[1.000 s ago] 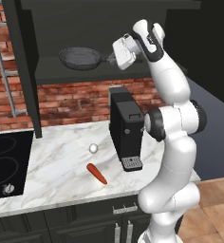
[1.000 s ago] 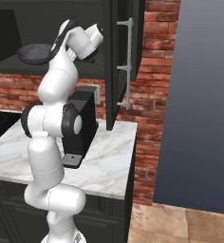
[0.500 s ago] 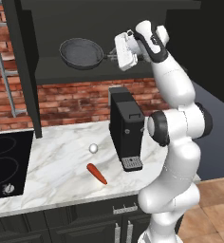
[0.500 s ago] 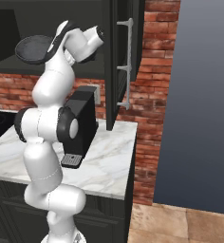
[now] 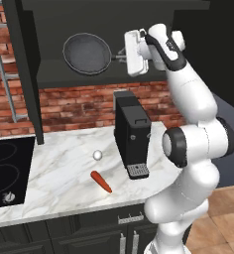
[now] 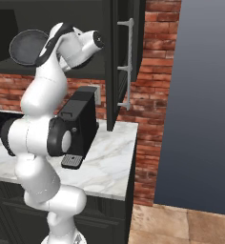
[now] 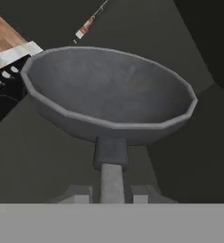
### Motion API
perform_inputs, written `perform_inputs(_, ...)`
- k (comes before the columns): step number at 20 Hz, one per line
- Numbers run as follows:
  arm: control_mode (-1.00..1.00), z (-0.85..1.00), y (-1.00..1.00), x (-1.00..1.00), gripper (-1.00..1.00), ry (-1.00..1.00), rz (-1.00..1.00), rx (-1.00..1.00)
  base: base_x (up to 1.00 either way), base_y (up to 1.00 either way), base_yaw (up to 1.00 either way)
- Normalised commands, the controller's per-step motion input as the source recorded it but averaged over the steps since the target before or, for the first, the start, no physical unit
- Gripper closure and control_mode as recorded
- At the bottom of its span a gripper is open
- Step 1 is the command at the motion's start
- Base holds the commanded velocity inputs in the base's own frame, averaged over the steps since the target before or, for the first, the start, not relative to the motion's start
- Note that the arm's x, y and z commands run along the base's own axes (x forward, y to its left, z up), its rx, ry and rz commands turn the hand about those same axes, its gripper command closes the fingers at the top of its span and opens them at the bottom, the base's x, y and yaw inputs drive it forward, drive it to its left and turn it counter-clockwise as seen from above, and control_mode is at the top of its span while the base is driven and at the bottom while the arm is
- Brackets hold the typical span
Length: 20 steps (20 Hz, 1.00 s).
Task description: Pick the pan from the cabinet and place it on the stove. Then turn on the stove burner for the pan.
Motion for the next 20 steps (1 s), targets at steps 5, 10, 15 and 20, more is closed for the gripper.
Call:
perform_inputs(5, -1.00, 0.12, 0.00, -0.79, 1.00, -0.17, -0.07, 0.00, 0.00, 0.00, 0.00)
perform_inputs(10, -1.00, 0.00, 0.00, -0.85, 1.00, -0.14, -0.07, 0.00, 0.00, 0.00, 0.00)
perform_inputs(15, -1.00, 0.00, 0.00, -0.78, 1.00, -0.08, -0.06, 0.00, 0.00, 0.00, 0.00)
perform_inputs(20, -1.00, 0.00, 0.02, -0.53, 1.00, -0.03, -0.04, 0.00, 0.00, 0.00, 0.00)
